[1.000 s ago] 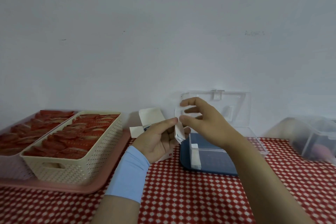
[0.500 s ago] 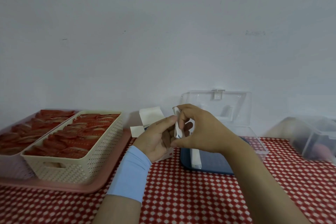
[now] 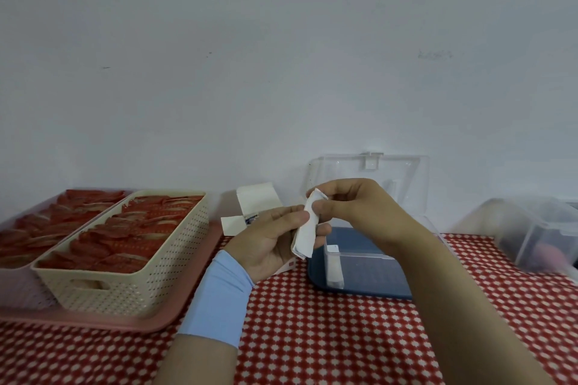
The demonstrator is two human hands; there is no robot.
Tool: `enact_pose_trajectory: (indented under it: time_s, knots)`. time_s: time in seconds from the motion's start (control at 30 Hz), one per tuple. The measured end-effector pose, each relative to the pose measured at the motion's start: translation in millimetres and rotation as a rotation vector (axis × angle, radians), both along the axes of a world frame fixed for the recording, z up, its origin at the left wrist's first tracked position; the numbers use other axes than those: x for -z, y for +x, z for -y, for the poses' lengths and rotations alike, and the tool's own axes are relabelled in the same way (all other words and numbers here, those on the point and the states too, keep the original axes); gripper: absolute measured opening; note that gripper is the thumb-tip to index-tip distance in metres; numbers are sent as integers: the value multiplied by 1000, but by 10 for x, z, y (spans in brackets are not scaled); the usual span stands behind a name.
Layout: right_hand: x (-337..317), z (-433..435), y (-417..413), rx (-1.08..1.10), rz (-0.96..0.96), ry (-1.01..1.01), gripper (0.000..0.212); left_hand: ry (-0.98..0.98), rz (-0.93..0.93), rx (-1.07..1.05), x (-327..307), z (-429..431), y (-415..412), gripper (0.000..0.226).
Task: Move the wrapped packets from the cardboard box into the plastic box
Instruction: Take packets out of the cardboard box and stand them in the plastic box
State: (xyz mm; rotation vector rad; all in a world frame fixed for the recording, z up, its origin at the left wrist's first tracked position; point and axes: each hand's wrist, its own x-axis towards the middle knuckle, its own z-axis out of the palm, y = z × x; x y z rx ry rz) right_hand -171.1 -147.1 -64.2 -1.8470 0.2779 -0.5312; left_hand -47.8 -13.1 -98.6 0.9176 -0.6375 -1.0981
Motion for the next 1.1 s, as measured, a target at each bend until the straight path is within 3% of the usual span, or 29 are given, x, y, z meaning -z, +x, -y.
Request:
enact_pose_trajectory:
  time_s: [0.1, 0.23, 0.3, 0.47, 0.63, 0.73, 0.87, 0.97, 1.03, 1.1]
  knots:
    - [5, 46, -14, 47, -32, -55, 11, 87, 159, -35, -26, 13, 28, 22]
    - [27, 75, -31, 106, -48, -83, 10, 405, 945, -294, -161, 17, 24, 4]
    - [14, 63, -53, 134, -27, -40, 10, 415, 1075, -336, -214, 14, -49, 5]
    - [-46, 24, -160, 111, -71, 151, 16, 382, 1011, -423, -192, 48, -220, 6]
    - [-82, 65, -219, 96, -192, 146, 14, 339, 802, -437, -206, 137, -407, 7]
    - [-89, 174, -236, 161, -219, 128, 12, 413, 764, -383, -217, 186, -418, 10]
    - [-21, 390, -239, 360, -361, -37, 10, 767, 1005, -266, -51, 210, -262, 57]
    - [90, 431, -125, 344, -569, -115, 13, 853, 1010, -195, 215, 341, -47, 84]
    - [167, 414, -7, 314, -672, -128, 16, 801, 911, -162, 320, 443, 20, 81]
    - [208, 378, 113, 289, -759, -160, 20, 716, 618, -186, 185, 409, -165, 56]
